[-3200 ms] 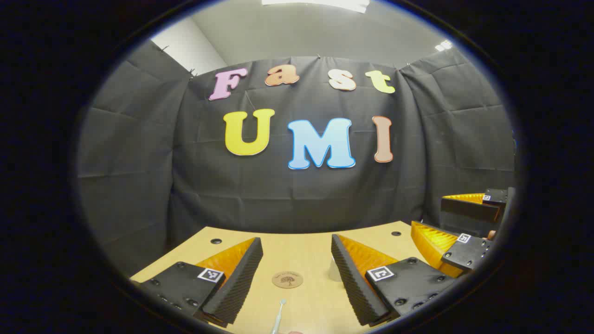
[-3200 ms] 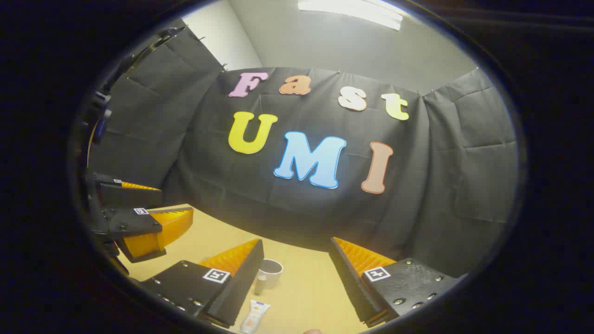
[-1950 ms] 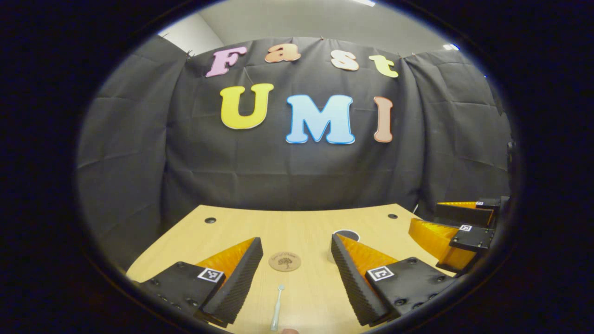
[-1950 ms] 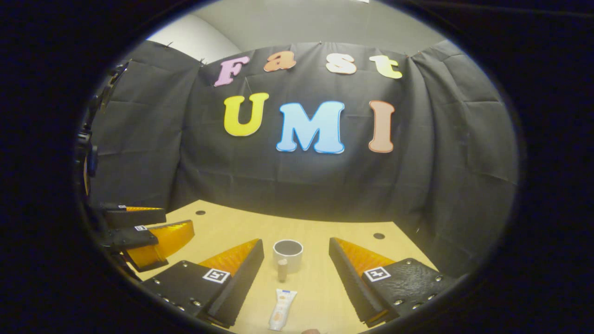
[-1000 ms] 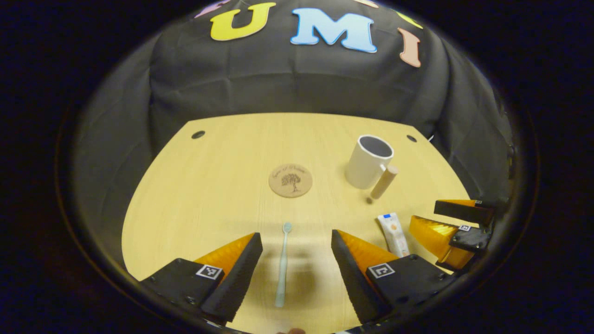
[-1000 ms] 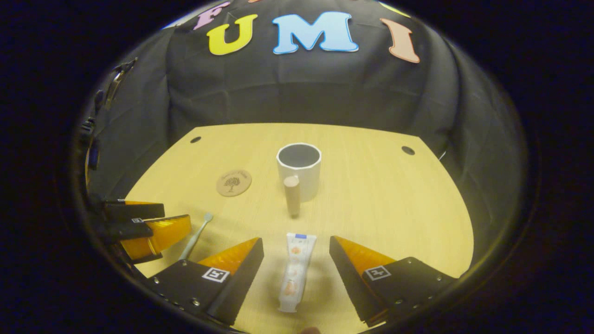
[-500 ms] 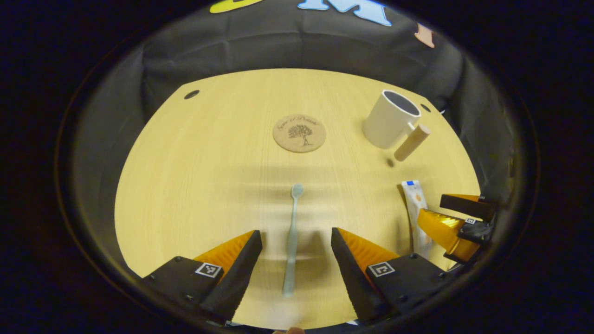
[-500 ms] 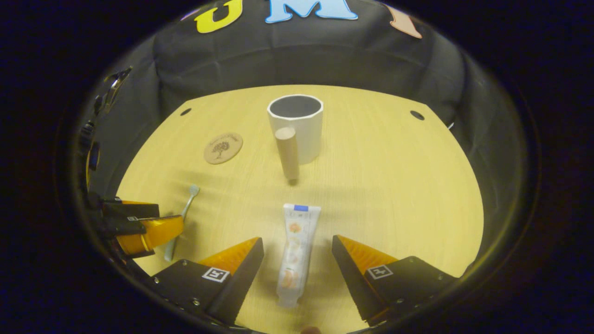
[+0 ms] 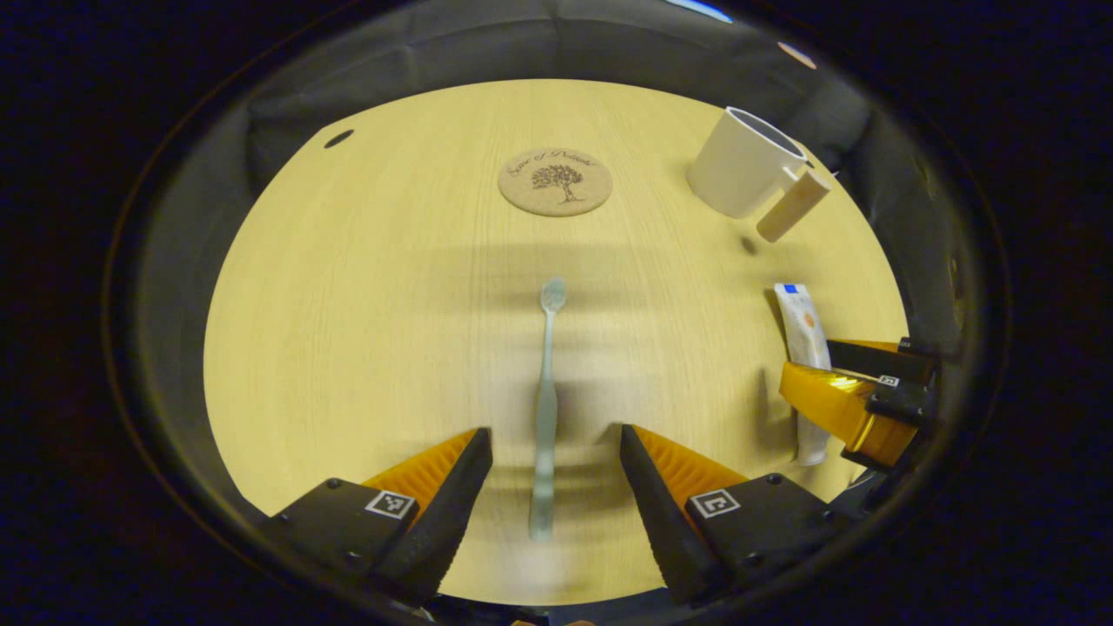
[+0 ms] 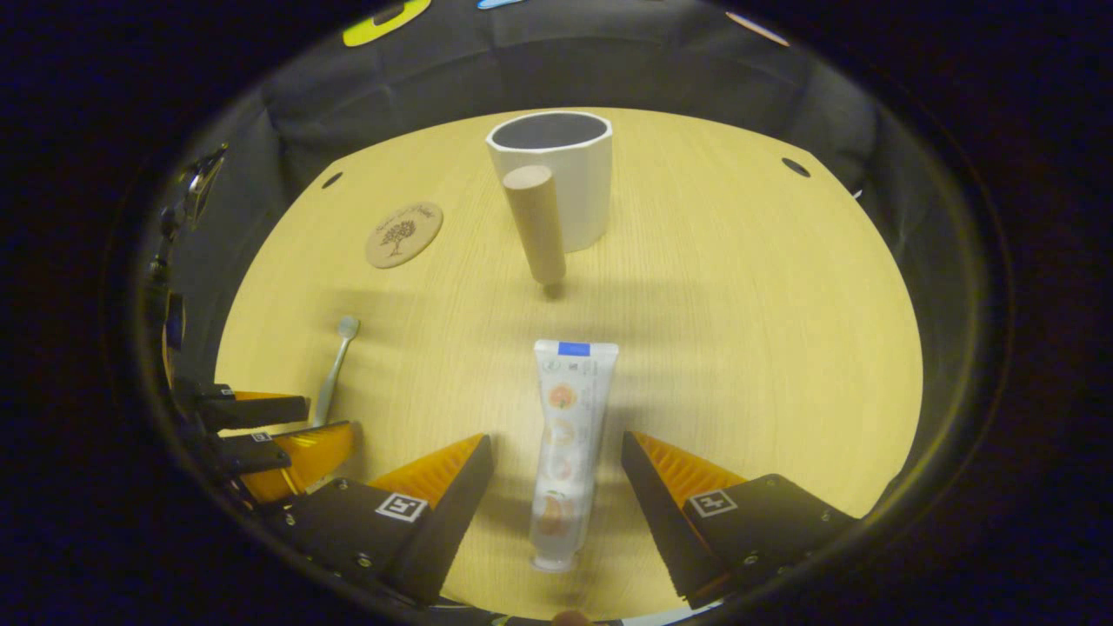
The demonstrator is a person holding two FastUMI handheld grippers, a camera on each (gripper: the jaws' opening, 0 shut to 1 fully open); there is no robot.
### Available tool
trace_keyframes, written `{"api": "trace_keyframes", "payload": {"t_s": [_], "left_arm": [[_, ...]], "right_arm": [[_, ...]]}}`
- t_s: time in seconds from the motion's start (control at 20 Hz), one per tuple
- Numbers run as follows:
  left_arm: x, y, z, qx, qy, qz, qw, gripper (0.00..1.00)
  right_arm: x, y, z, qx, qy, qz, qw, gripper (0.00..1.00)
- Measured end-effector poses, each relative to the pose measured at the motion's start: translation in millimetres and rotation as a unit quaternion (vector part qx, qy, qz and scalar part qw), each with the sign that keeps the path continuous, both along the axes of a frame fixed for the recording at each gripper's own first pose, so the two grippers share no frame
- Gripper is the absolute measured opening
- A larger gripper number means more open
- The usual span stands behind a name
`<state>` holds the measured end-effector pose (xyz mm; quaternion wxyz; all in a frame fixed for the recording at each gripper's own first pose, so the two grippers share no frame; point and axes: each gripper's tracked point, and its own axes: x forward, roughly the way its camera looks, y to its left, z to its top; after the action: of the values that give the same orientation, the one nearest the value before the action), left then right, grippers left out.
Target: Put the toothbrush and toothpaste on the desktop into the cup, then pick up the cup and place it on the coaster on the desktop.
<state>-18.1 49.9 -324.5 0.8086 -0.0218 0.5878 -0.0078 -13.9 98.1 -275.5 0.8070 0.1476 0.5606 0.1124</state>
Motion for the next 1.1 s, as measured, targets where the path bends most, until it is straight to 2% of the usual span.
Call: {"api": "trace_keyframes", "payload": {"t_s": [0.05, 0.2, 0.3, 0.35, 0.4, 0.45, 0.5, 0.55, 0.6, 0.65, 0.7, 0.75, 0.8, 0.85, 0.9, 0.95, 1.0, 1.05, 1.1], "left_arm": [[-0.4, 1.2, 1.2, 0.002, 0.002, -0.001, 1.0, 0.97], [1.3, 3.7, -0.4, 0.014, 0.004, -0.003, 1.0, 0.97], [2.5, 3.5, 0.3, 0.017, 0.002, -0.003, 1.0, 0.92], [3.4, 3.7, 1.0, 0.018, 0.001, -0.001, 1.0, 0.85], [3.6, 3.8, 1.8, 0.018, 0.0, -0.001, 1.0, 0.83], [4.6, 4.3, 1.7, 0.019, -0.001, 0.0, 1.0, 0.77], [5.7, 5.2, 1.8, 0.019, -0.003, 0.001, 1.0, 0.73], [6.1, 6.4, 1.3, 0.02, -0.003, 0.004, 1.0, 0.63], [6.2, 7.3, 1.6, 0.018, -0.003, 0.006, 1.0, 0.6], [6.3, 7.0, 2.1, 0.018, -0.002, 0.003, 1.0, 0.52], [7.7, 9.1, 1.8, 0.02, -0.006, 0.0, 1.0, 0.51], [6.6, 10.0, 2.9, 0.019, -0.003, 0.008, 1.0, 0.37], [6.3, 9.9, 2.3, 0.018, -0.005, 0.008, 1.0, 0.23], [5.3, 9.5, 2.8, 0.016, -0.003, 0.006, 1.0, 0.24], [7.2, 10.7, 2.2, 0.017, -0.008, 0.008, 1.0, 0.23], [7.1, 10.4, 3.3, 0.013, -0.011, 0.004, 1.0, 0.15], [5.3, 10.4, 4.3, 0.009, -0.013, 0.0, 1.0, 0.15], [5.8, 10.8, 5.7, 0.006, -0.018, -0.002, 1.0, 0.15], [6.9, 12.3, 4.3, 0.006, -0.02, -0.003, 1.0, 0.15]], "right_arm": [[0.9, -0.6, -1.1, -0.001, 0.003, -0.001, 1.0, 0.93], [3.1, -4.3, -6.5, -0.011, 0.009, -0.004, 1.0, 0.93], [6.3, -3.4, -7.0, -0.007, 0.007, -0.007, 1.0, 0.92], [6.6, -5.1, -7.0, -0.011, 0.009, -0.007, 1.0, 0.92], [6.8, -6.9, -8.5, -0.017, 0.01, -0.007, 1.0, 0.87], [6.4, -7.7, -9.2, -0.02, 0.01, -0.006, 1.0, 0.81], [4.2, -6.9, -10.0, -0.021, 0.012, -0.002, 1.0, 0.72], [3.1, -8.7, -11.6, -0.027, 0.012, 0.002, 1.0, 0.72], [2.7, -11.1, -11.5, -0.033, 0.012, 0.001, 0.999, 0.64], [1.2, -10.8, -13.6, -0.035, 0.013, 0.006, 0.999, 0.57], [0.6, -11.0, -13.1, -0.036, 0.013, 0.01, 0.999, 0.55], [1.9, -13.7, -12.6, -0.037, 0.012, 0.009, 0.999, 0.53], [1.5, -14.3, -12.8, -0.039, 0.011, 0.005, 0.999, 0.39], [1.6, -14.8, -14.8, -0.035, 0.01, 0.002, 0.999, 0.39], [2.3, -14.7, -13.3, -0.031, 0.009, 0.002, 0.999, 0.31], [3.4, -16.6, -12.2, -0.025, 0.009, -0.003, 1.0, 0.31], [1.7, -15.5, -12.6, -0.017, 0.011, -0.005, 1.0, 0.24], [2.3, -16.5, -10.7, -0.008, 0.008, -0.008, 1.0, 0.25], [4.3, -14.9, -11.7, 0.004, 0.004, -0.015, 1.0, 0.2]]}}
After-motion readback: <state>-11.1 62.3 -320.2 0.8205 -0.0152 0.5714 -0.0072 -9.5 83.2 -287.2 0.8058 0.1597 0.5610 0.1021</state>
